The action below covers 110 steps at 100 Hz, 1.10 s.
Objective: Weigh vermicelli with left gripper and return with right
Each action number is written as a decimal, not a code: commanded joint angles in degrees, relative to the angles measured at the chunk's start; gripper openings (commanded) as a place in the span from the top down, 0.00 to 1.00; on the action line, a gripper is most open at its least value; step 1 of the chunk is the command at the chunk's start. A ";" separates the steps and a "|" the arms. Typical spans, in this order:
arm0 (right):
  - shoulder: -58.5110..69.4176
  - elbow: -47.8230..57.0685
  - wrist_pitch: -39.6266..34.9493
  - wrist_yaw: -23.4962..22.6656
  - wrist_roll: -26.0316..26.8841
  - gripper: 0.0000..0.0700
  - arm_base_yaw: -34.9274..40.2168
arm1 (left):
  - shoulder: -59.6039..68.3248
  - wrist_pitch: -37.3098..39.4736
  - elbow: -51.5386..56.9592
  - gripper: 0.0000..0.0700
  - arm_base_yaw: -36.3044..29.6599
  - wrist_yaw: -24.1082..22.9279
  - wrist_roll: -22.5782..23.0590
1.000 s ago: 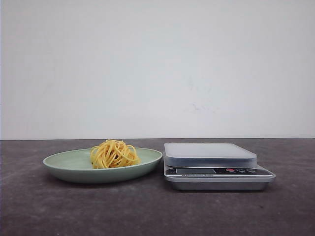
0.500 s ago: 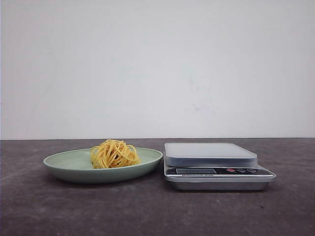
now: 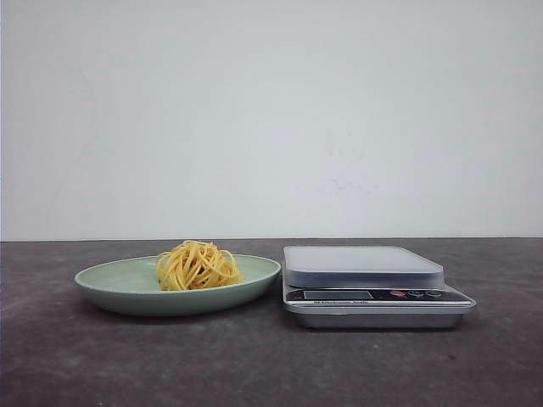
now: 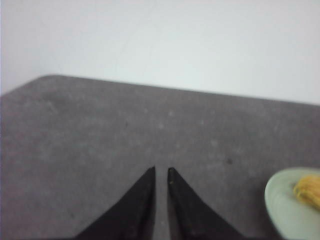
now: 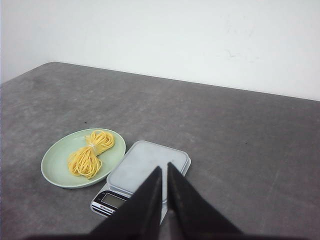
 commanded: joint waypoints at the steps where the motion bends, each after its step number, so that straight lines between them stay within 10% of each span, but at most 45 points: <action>1: 0.11 0.52 0.66 0.07 0.55 0.99 0.66 | -0.11 1.84 -0.72 0.98 0.26 0.46 0.87; 110: 0.11 0.52 0.66 0.07 0.55 0.99 0.66 | -0.11 0.04 -5.53 0.98 0.74 4.63 1.77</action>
